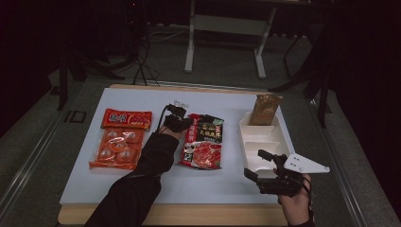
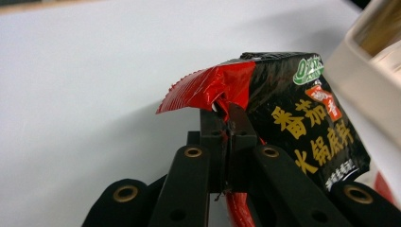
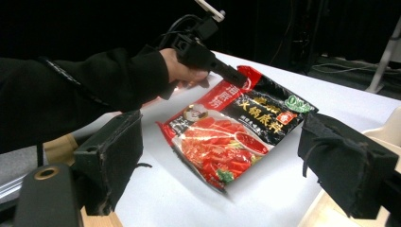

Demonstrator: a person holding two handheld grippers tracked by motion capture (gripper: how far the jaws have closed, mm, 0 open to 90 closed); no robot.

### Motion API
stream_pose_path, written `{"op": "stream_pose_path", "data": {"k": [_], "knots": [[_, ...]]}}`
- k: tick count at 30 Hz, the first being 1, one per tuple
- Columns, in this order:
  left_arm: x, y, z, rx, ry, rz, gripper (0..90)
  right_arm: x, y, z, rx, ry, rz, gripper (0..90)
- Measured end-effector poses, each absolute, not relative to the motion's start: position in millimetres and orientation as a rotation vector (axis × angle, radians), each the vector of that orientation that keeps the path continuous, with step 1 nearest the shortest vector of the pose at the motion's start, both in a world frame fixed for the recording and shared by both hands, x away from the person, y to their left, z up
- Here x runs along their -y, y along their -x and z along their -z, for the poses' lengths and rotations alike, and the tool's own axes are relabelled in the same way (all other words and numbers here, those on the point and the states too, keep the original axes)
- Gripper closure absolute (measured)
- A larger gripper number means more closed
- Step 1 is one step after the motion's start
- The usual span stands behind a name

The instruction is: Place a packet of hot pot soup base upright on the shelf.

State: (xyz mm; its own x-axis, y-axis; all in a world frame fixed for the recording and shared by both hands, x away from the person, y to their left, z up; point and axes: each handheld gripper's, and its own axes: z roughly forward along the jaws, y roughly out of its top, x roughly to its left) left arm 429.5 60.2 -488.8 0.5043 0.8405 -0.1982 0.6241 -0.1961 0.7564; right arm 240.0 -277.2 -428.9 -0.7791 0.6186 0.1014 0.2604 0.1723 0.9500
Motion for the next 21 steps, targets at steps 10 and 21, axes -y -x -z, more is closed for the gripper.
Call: {"op": "stream_pose_path", "data": {"k": [10,21], "knots": [[-55.8,-411.9,466.7,-1.124,-1.89,-0.354,88.8,277.7,-241.1,428.4,-2.13,-0.857,-1.633,14.6],[-53.9,-385.1,444.5,-0.993,-1.817,-0.342,88.7,278.8,-241.4,426.8,-2.11,-0.867,-1.61,15.1]]}}
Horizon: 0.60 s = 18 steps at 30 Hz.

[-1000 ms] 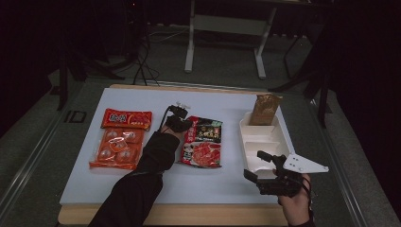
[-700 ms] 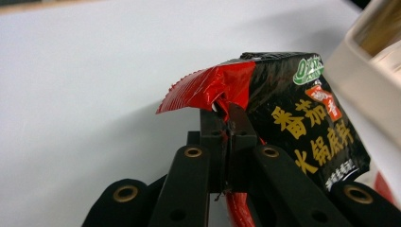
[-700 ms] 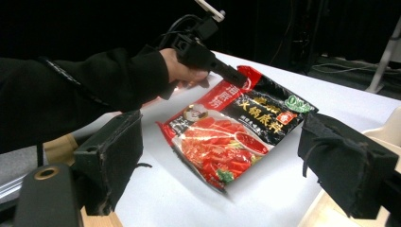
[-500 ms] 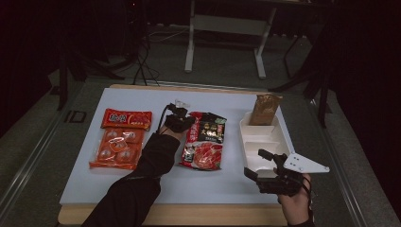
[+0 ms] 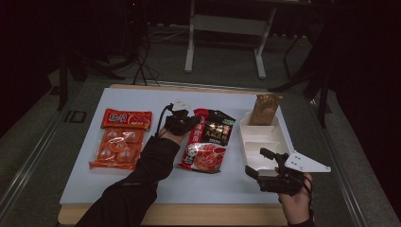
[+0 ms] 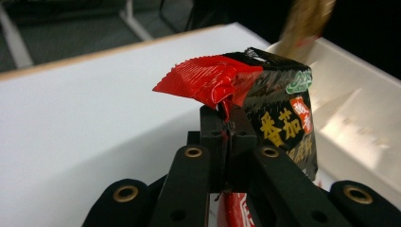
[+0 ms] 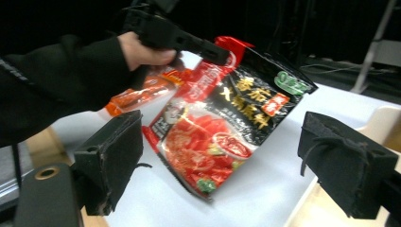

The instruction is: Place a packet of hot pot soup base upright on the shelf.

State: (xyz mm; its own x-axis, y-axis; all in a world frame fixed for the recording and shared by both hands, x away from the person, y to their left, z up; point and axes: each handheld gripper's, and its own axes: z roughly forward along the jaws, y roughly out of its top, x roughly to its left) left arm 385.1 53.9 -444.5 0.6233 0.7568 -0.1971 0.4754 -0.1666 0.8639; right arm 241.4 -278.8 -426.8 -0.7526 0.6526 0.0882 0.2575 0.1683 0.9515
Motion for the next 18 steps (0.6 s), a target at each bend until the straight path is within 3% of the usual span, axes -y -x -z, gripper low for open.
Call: {"op": "stream_pose_path", "data": {"k": [18], "knots": [[-68.4,-347.2,415.8,-0.813,-1.723,-0.31,88.5,289.4,-252.5,412.4,-2.075,-0.979,-1.565,12.7]]}}
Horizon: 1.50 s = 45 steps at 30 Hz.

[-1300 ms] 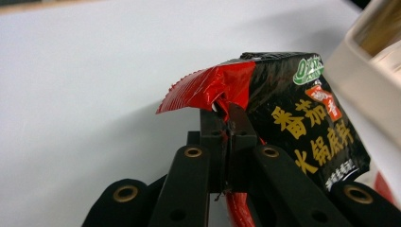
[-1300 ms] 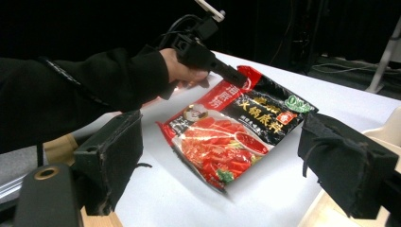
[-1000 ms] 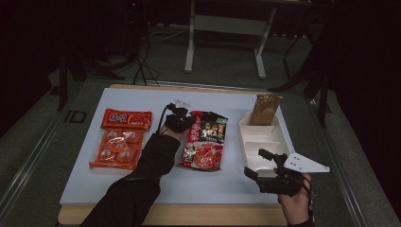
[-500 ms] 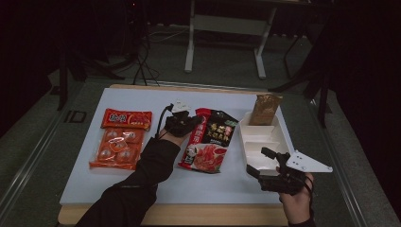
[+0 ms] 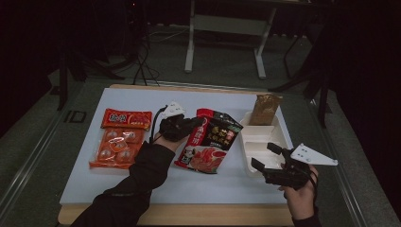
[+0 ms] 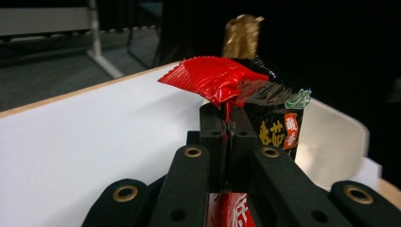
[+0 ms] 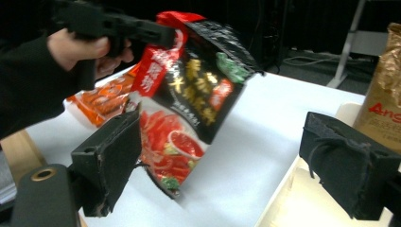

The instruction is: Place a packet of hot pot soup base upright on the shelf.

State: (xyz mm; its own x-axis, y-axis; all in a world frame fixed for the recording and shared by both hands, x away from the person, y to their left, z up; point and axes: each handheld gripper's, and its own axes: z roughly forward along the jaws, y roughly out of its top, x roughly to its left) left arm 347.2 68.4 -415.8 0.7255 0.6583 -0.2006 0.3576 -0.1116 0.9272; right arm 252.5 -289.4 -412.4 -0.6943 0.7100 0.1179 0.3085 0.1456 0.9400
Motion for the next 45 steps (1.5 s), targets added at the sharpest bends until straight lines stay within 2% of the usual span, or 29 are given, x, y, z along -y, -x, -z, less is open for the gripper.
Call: {"op": "stream_pose_path", "data": {"k": [2,10,16,17,18,19,20,22,23,24,27,28,29,30,34,39,45], "knots": [[-71.1,-344.8,414.2,-0.791,-1.713,-0.286,88.4,288.3,-254.5,410.0,-2.075,-0.976,-1.553,10.1],[-72.2,-334.8,409.2,-0.734,-1.669,-0.25,88.4,279.3,-264.7,401.8,-2.099,-0.986,-1.584,11.4],[-75.6,-330.6,408.7,-0.674,-1.566,-0.121,88.4,268.9,-273.4,396.8,-2.11,-0.986,-1.637,15.3],[-75.3,-329.7,409.7,-0.661,-1.548,-0.107,88.4,265.4,-275.4,395.2,-2.131,-0.978,-1.658,19.5],[-74.7,-328.9,410.3,-0.65,-1.541,-0.103,88.4,265.4,-275.4,395.2,-2.131,-0.978,-1.658,19.5],[-72.9,-327.4,410.3,-0.631,-1.533,-0.083,88.4,261.7,-277.2,393.5,-2.156,-0.953,-1.664,25.4],[-72.9,-327.4,410.3,-0.631,-1.533,-0.083,88.4,261.7,-277.2,393.5,-2.156,-0.953,-1.664,25.4],[-71.2,-325.6,410.5,-0.614,-1.514,-0.072,88.3,257.7,-279.5,390.6,-2.18,-0.943,-1.683,39.9],[-70.2,-324.7,410.4,-0.605,-1.506,-0.069,88.3,257.7,-279.5,390.6,-2.18,-0.943,-1.683,39.9],[-69.6,-324.3,409.8,-0.603,-1.508,-0.074,88.4,255.2,-280.0,388.7,-2.192,-0.931,-1.692,51.6],[-67.1,-322.9,409.3,-0.594,-1.514,-0.074,88.3,253.9,-279.6,386.4,-2.181,-0.924,-1.705,56.2],[-65.9,-322.7,409.8,-0.593,-1.52,-0.067,88.2,254.0,-279.7,383.7,-2.188,-0.918,-1.727,66.7],[-64.8,-323.1,410.5,-0.597,-1.53,-0.063,88.2,254.0,-279.7,383.7,-2.188,-0.918,-1.727,66.7],[-64.7,-323.9,413.0,-0.604,-1.532,-0.06,88.1,253.2,-279.2,381.5,-2.189,-0.927,-1.699,71.9],[-64.8,-325.6,416.1,-0.611,-1.542,-0.049,87.5,250.5,-276.7,379.5,-2.2,-0.906,-1.655,76.2],[-66.1,-326.7,417.0,-0.595,-1.559,-0.035,85.6,251.0,-276.7,378.2,-2.197,-0.912,-1.659,76.7],[-66.1,-327.5,417.3,-0.578,-1.583,-0.031,76.6,252.4,-277.8,370.7,-2.199,-0.889,-1.646,77.1]]}}
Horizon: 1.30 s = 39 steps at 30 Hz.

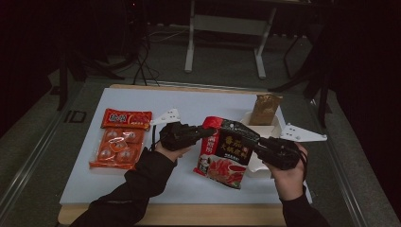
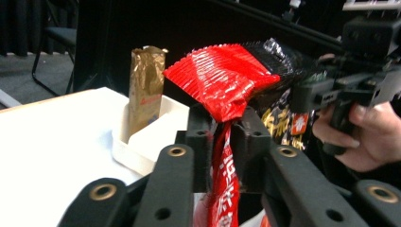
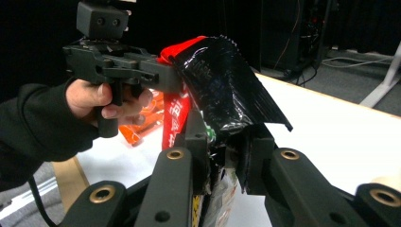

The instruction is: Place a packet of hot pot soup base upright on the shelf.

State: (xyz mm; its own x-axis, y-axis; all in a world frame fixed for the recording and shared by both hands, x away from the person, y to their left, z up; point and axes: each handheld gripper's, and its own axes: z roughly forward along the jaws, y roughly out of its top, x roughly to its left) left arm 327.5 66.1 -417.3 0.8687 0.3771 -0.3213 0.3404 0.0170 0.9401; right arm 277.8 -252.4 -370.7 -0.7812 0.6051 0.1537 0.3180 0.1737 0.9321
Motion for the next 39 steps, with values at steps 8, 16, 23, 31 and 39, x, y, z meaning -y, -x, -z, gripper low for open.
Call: {"op": "stream_pose_path", "data": {"k": [8,16,23,31,39], "knots": [[-65.9,-323.3,412.1,-0.59,-1.622,-0.08,44.2,257.6,-280.2,358.0,-2.179,-0.852,-1.659,77.1],[-71.3,-317.6,410.9,-0.606,-1.641,-0.084,14.5,265.2,-283.8,343.9,-2.153,-0.825,-1.67,77.0],[-76.8,-308.3,415.8,-0.616,-1.686,-0.121,1.9,277.8,-292.7,332.2,-2.122,-0.831,-1.674,77.0],[-83.8,-298.6,421.1,-0.657,-1.747,-0.17,1.1,290.2,-300.9,320.6,-2.079,-0.833,-1.684,76.9],[-94.9,-289.1,437.1,-0.686,-1.785,-0.149,1.1,311.5,-317.9,307.0,-2.008,-0.851,-1.652,76.9]]}}
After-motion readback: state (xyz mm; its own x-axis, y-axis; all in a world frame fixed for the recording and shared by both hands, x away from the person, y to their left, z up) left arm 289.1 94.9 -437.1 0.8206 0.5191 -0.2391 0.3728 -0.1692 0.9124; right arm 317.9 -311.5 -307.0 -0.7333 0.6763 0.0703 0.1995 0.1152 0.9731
